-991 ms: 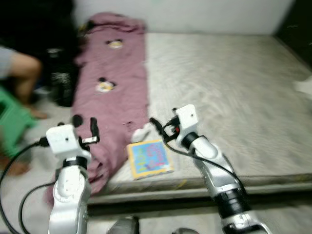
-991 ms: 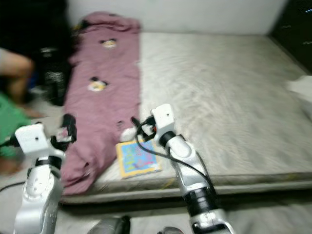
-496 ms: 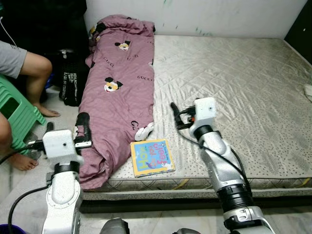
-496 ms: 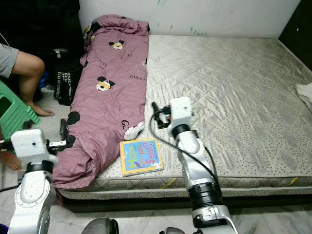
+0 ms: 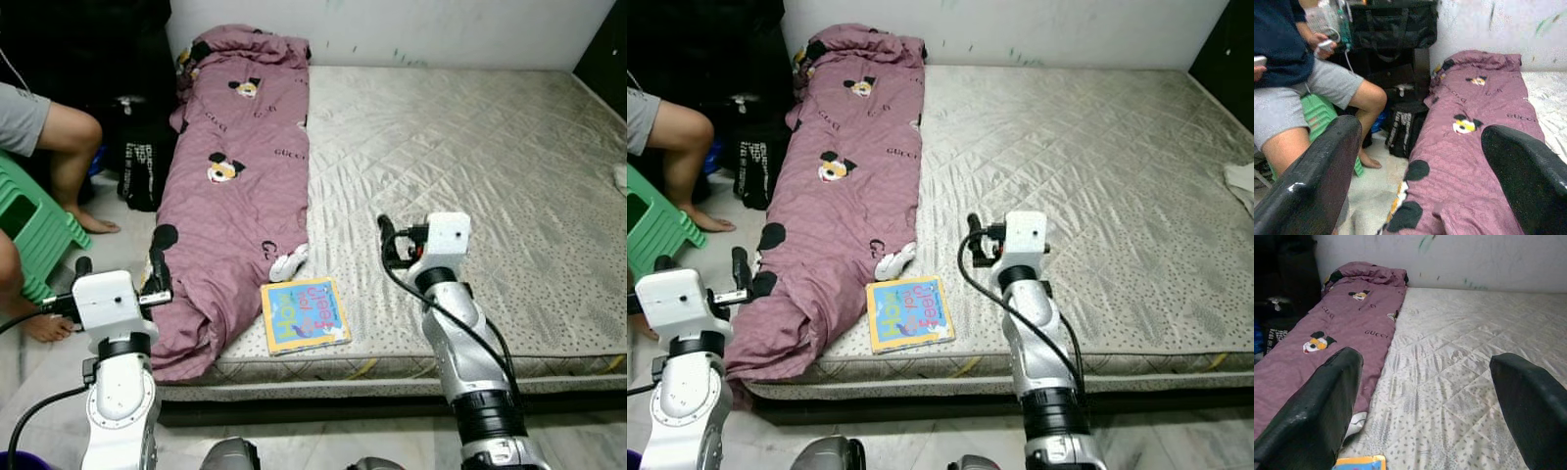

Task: Clean up the room

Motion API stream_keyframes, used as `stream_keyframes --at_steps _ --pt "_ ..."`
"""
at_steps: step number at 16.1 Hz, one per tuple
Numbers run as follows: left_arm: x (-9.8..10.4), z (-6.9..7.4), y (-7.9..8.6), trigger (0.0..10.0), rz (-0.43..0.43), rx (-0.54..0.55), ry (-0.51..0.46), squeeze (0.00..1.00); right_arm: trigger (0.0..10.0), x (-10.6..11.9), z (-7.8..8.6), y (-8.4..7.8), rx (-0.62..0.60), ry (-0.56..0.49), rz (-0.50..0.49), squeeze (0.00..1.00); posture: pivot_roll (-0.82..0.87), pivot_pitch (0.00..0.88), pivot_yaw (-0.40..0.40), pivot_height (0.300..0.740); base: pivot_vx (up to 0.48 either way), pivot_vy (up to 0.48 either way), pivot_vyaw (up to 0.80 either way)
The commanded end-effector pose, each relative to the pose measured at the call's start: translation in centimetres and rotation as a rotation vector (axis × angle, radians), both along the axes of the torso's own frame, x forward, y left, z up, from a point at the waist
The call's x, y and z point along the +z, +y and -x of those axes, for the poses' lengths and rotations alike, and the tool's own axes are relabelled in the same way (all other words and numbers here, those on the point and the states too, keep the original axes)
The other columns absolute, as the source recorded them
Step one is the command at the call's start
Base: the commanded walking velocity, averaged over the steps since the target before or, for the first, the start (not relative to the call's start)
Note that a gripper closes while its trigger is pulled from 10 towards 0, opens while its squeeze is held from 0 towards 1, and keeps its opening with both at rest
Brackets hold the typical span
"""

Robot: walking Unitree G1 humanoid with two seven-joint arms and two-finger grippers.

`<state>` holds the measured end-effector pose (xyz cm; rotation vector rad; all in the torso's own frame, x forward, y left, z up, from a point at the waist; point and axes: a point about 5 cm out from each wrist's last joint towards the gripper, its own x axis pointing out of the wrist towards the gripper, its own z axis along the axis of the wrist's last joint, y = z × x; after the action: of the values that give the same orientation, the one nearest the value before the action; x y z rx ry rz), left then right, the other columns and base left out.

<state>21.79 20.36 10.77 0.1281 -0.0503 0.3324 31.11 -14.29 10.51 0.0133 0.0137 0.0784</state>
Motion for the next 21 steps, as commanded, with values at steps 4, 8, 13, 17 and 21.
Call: stream_keyframes --at_steps 4,8,13,17,21 --pt "-0.3 -0.2 -0.1 10.0 0.027 -0.024 0.024 0.0 10.0 0.3 -0.2 0.0 0.005 0.007 -0.016 0.0 0.0 0.049 -0.011 0.74 0.0 0.0 -0.8" --pt "-0.1 -0.3 -0.3 10.0 0.053 -0.05 0.023 0.0 10.0 0.6 -0.1 0.4 0.037 -0.001 -0.015 0.0 0.0 0.07 -0.015 0.74 0.0 0.296 -0.2" --pt "0.3 -0.4 -0.4 10.0 0.032 -0.057 0.002 0.0 10.0 0.8 -0.1 0.6 0.052 -0.003 -0.025 0.0 0.0 0.071 -0.021 0.74 0.0 0.288 0.0" --pt "0.8 -0.5 0.2 10.0 0.035 -0.023 -0.029 0.0 10.0 0.9 -0.3 0.8 0.059 0.004 -0.021 0.0 0.01 0.086 -0.029 0.74 0.0 0.0 0.0" --pt "1.6 -0.2 0.4 10.0 0.073 -0.043 -0.067 0.0 10.0 1.0 -0.4 1.2 0.064 0.01 -0.027 0.0 0.03 0.111 -0.021 0.74 0.0 0.0 0.0"
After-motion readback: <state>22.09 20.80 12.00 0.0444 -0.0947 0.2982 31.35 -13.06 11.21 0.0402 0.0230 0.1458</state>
